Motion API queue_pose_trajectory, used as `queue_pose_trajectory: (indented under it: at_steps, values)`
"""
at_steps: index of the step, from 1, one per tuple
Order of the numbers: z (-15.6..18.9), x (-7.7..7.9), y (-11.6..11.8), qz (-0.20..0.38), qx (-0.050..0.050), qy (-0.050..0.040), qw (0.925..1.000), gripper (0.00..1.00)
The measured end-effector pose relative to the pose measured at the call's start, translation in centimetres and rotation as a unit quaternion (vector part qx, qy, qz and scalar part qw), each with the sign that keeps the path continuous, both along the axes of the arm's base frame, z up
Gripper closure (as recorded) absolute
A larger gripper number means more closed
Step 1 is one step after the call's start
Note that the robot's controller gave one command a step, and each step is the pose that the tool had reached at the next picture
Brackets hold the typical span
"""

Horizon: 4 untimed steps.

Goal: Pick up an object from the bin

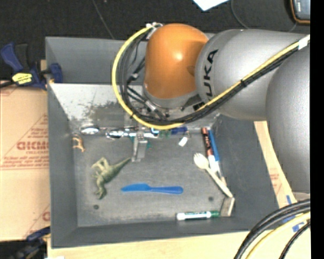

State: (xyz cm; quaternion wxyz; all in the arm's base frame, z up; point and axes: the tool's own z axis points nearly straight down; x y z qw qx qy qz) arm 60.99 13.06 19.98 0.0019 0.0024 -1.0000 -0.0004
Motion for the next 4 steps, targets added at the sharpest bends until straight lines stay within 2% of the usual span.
queue_pose_trajectory:
  at_steps: [1,2,3,4]
  values:
    - [0.5,0.1,-0.1,-0.002,0.001,-0.0039,1.0000,0.00]
    - [-13.2,4.5,-5.6,0.005,0.000,-0.0008,1.0000,0.00]
    - [-5.7,4.3,-5.2,-0.124,0.003,-0.0105,0.9923,0.00]
    - [-10.0,4.2,-4.5,-0.070,0.000,0.0008,0.9976,0.00]
